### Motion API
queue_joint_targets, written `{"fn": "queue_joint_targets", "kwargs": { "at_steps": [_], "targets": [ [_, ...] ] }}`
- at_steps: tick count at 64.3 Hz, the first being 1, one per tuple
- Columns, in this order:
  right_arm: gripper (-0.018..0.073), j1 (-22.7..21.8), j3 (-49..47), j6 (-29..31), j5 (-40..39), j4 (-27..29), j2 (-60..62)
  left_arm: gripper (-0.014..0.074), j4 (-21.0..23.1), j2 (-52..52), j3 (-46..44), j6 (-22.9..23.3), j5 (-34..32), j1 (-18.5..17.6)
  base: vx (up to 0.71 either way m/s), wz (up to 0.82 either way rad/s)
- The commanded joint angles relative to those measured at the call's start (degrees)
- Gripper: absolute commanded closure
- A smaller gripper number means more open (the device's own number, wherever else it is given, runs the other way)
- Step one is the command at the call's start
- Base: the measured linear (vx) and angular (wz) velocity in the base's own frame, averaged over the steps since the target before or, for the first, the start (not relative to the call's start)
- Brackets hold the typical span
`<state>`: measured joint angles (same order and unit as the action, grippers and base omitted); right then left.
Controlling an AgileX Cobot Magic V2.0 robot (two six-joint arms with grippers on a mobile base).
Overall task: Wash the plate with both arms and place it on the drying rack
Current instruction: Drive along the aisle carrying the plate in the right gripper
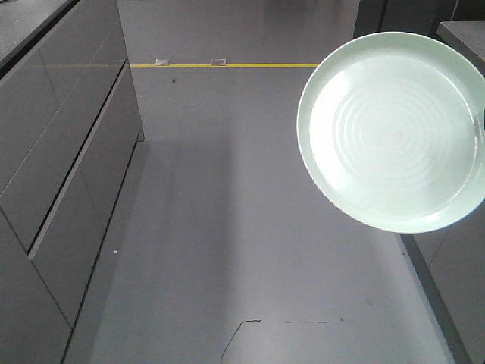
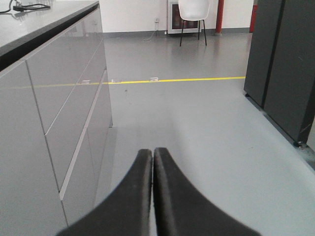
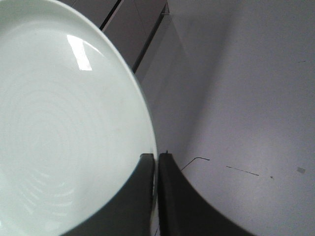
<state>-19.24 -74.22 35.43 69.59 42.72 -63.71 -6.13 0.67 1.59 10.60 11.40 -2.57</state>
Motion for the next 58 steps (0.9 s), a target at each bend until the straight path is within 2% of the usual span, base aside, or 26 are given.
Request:
{"fn": "queue_joint_targets", "kwargs": {
  "at_steps": [1,58],
  "targets": [
    [0.0566,-0.3,-1.3,0.3,-2.2,2.8,0.9,0.0603,0.3,0.8,1.0,0.1,-4.3,-0.3,0.18,-0.08],
    [0.0566,-0.3,-1.3,0.3,-2.2,2.8,0.9,0.0603,0.3,0.8,1.0,0.1,-4.3,-0.3,0.16,-0.06]
  ]
}}
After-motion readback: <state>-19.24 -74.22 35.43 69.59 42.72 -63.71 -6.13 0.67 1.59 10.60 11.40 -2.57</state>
